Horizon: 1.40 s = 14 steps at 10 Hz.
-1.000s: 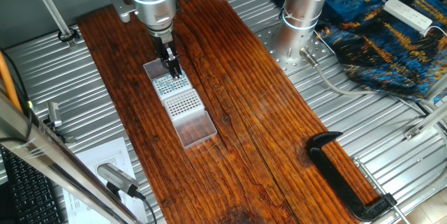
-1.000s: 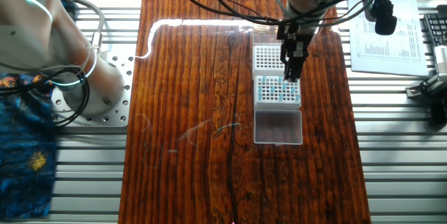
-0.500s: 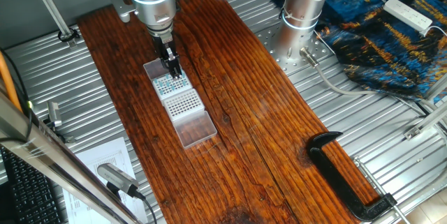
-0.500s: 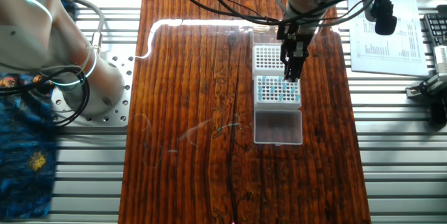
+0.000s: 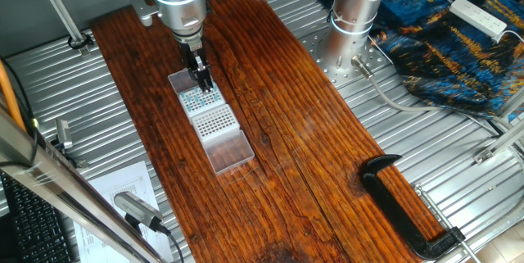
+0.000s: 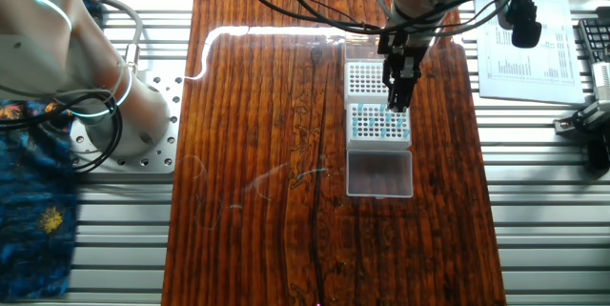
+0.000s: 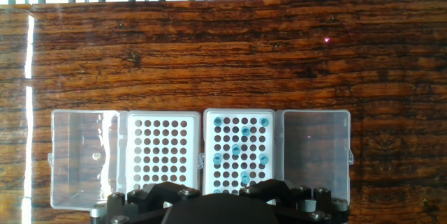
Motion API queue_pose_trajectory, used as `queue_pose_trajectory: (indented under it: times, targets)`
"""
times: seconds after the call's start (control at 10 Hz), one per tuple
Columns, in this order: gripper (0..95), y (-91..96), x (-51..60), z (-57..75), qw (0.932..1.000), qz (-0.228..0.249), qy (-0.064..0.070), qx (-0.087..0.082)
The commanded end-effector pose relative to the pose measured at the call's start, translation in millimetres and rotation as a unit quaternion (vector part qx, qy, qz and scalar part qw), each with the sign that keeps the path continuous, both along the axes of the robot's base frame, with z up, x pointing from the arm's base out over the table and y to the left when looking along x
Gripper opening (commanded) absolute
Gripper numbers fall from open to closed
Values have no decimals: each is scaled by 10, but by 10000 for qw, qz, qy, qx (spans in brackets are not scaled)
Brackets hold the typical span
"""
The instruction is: Transfer all medium pipette tips from one holder to another
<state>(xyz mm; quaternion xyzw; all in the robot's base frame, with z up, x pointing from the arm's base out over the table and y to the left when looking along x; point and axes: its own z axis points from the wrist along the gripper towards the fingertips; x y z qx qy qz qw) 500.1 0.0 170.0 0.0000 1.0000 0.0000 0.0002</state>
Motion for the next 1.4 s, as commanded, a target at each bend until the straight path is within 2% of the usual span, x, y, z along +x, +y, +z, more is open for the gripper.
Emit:
queue_pose_trajectory:
  times: [0.1, 0.2, 1.4]
  targets:
    - [950, 0, -1, 0, 10000, 0, 2, 0]
    - [0, 0, -1, 0, 10000, -16, -8, 15]
    - [0, 3, -3, 8, 10000, -16, -3, 10]
